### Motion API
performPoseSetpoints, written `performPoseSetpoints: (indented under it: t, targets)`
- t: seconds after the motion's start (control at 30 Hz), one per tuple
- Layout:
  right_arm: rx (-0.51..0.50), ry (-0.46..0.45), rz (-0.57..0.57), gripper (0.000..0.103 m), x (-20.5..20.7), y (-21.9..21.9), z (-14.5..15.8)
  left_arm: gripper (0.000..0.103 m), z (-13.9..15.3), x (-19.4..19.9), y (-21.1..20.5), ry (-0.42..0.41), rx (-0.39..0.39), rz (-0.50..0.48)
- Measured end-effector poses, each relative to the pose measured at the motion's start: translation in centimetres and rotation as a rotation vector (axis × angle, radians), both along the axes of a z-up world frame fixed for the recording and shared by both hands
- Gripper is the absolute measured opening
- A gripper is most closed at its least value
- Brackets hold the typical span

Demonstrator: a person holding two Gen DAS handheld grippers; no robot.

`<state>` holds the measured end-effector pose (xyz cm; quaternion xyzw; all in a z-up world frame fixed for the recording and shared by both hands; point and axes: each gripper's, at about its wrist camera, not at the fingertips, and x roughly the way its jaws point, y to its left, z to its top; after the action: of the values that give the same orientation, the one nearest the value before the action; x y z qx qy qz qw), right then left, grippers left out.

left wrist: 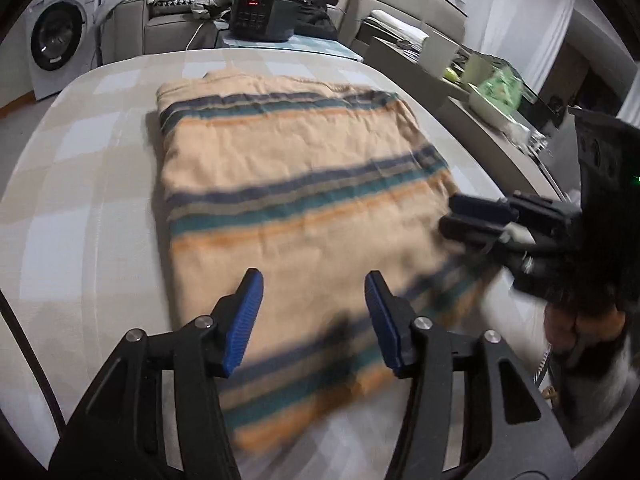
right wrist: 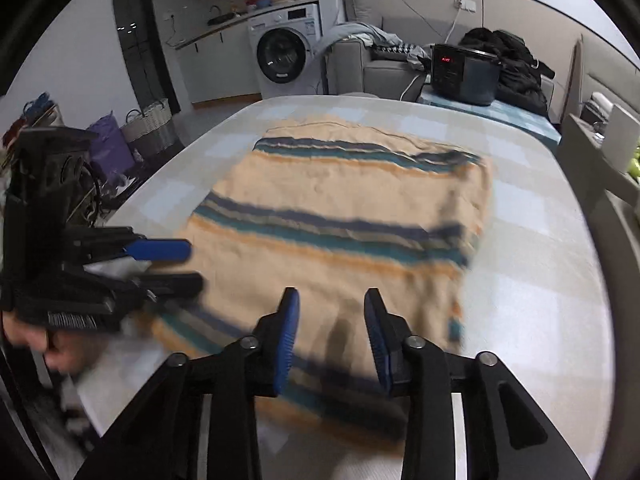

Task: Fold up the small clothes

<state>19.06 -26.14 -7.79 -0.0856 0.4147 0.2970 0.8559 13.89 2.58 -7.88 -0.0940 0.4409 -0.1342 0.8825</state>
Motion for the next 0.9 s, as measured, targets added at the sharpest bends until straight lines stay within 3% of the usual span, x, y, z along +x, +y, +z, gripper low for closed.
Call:
performPoseSetpoints:
  t: [0.07,0.1,0.17,0.33,0.4,0.53,0.67,0.8,0.9]
  targets:
    - [0.005,0.05,0.006,0.035,2.3,1.9,-1.4,0.052,-1.3,2.3,0.2,0.057,0.005,0.024]
    - [-0.012,0.07,-0.001,0.035,3.4,2.3,-1.9,0.053,-1.2,2.5,0.6,0.02,-0.007,0.019]
    - [-0.064,0.042,-0.01,0.033,4.2,1.9,-2.5,0.052,-1.3,2.4,1.3,0.027,-0.015,-0.005]
    - [-0.067,0.027,-0.061,0.031,4.1,-2.3,-1.4,0.052,-0.6,0.8,3.4,0.043,-0.02,0.023]
    - [-0.053,0.012,-0.048,0.031,3.9,-2.2,-0.6,0.053,0.6,1.2,3.6,0.004,-0.008,0.034]
    - [-0.048,-0.01,-0.012,0.032,6.5,1.6,0.0,0.053,1.8,5.8,2.8,-0.011,0.023,0.012]
    - [-0.12,0.045,0.015,0.031,9.1,3.3,-2.5,0.053,-0.3,9.3,2.8,0.084,0.061,-0.003]
    - [-0.174,-0.009,-0.027,0.032,8.9,-0.4,-2.1,0.052,-0.8,8.2,4.1,0.047,0.043,-0.032]
    - [-0.12,0.035,-0.099,0.032,9.7,-2.9,-1.6,0.053,-0.4,8.2,4.4,0.056,0.036,-0.023]
